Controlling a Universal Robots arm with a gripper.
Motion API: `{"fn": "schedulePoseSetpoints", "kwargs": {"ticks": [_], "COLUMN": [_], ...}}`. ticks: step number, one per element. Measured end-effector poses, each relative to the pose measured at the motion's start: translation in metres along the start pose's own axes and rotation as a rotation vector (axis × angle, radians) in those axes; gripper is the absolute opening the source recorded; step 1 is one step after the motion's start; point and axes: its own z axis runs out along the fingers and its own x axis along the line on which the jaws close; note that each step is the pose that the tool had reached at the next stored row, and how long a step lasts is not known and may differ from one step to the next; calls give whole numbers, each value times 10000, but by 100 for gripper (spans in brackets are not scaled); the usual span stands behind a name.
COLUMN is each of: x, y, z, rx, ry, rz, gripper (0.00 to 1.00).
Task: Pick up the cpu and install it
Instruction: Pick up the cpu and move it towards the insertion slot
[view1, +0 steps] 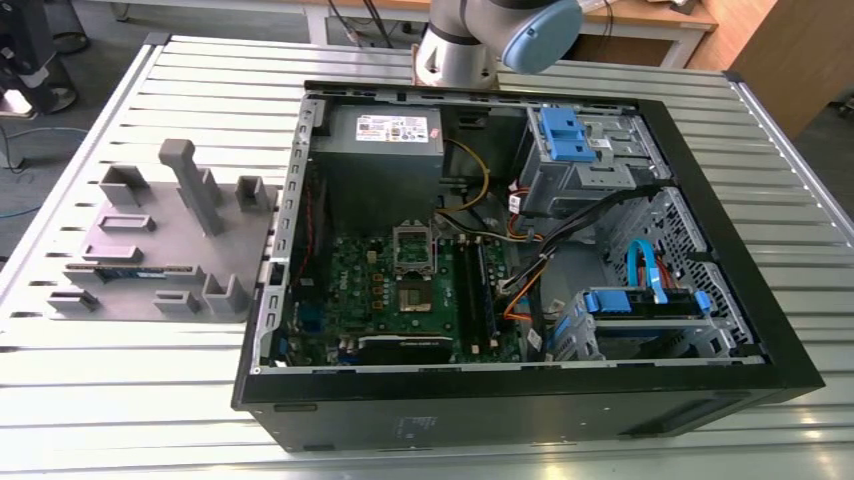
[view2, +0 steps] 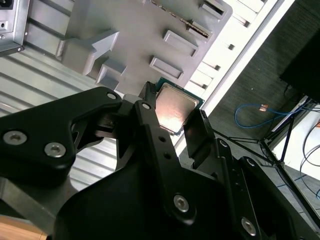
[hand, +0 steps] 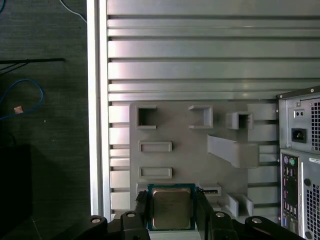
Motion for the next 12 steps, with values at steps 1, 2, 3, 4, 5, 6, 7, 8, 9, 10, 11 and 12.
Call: {"fn": "schedulePoseSetpoints", "kwargs": {"ticks": [1, 2, 3, 4, 5, 6, 7, 8, 9, 10, 11, 12], "x": [0, 0, 0, 0, 0, 0, 0, 0, 0, -1, -1, -1], "y": [0, 0, 0, 0, 0, 0, 0, 0, 0, 0, 0, 0], "z": [-3, -4, -5, -6, -6, -8, -11, -14, -18, -22, -28, -34], "rx": [0, -1, -1, 0, 0, 0, 1, 1, 0, 0, 0, 1], "ry": [-1, -1, -1, 0, -1, 0, 1, 2, 1, 0, 0, 1], "rz": [0, 0, 0, 0, 0, 0, 0, 0, 0, 0, 0, 0], "gripper": [47, 47, 47, 47, 47, 47, 47, 47, 47, 47, 47, 47]}}
